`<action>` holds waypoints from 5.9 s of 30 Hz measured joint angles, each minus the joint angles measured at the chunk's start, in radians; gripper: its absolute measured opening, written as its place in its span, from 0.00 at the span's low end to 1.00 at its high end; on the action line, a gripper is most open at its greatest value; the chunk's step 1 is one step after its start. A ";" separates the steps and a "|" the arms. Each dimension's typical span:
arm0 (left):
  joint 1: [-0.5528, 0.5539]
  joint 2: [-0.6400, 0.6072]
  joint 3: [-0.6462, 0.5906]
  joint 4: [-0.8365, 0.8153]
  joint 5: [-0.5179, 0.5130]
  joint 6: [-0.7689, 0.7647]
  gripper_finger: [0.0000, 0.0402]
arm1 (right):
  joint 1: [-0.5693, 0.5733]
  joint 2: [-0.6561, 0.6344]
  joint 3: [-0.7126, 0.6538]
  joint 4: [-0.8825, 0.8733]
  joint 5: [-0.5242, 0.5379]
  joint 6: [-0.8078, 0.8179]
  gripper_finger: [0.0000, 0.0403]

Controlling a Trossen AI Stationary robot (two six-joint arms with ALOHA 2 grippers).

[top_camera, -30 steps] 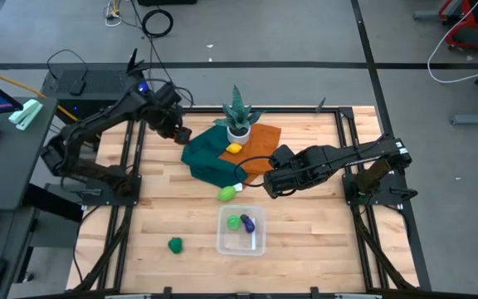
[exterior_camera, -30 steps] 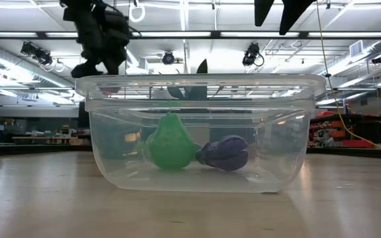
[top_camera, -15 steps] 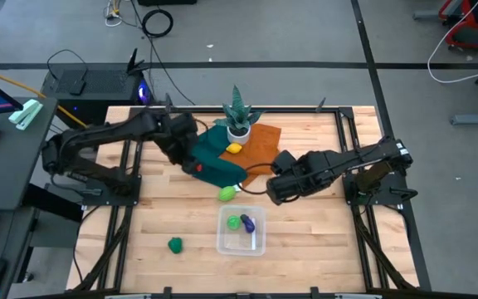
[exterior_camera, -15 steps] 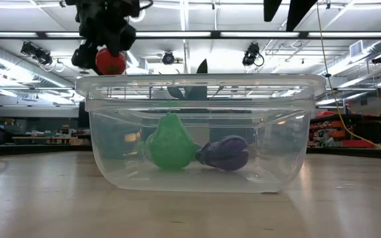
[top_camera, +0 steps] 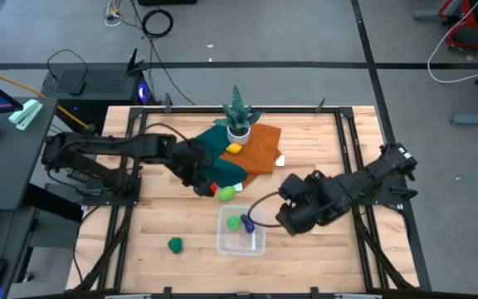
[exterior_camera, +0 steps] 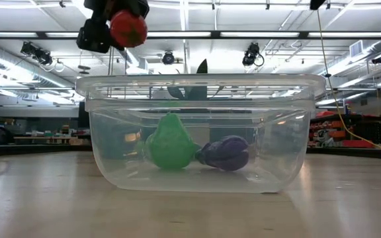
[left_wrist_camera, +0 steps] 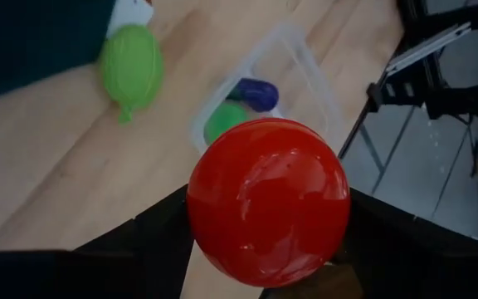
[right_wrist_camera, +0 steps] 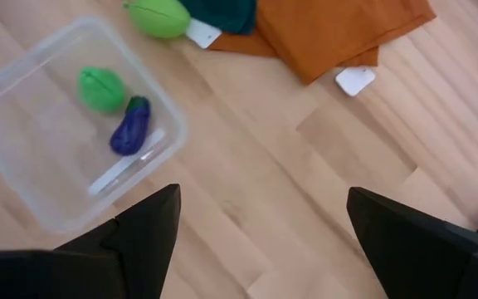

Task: Pick and placing Produce into tupperware
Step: Put the red tomato into the transparent bin, then put the green melon into the transparent bin

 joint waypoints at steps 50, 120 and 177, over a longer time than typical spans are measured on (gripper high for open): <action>-0.221 0.386 0.000 0.647 -0.115 0.138 0.67 | 0.464 0.003 -0.082 0.021 -0.018 0.718 0.77; -0.279 0.778 0.515 -0.065 -0.186 0.631 0.67 | 0.456 0.003 -0.082 0.070 0.006 0.719 0.77; -0.279 0.803 0.812 -0.355 -0.261 0.608 0.90 | 0.456 0.003 -0.082 0.096 0.007 0.719 0.77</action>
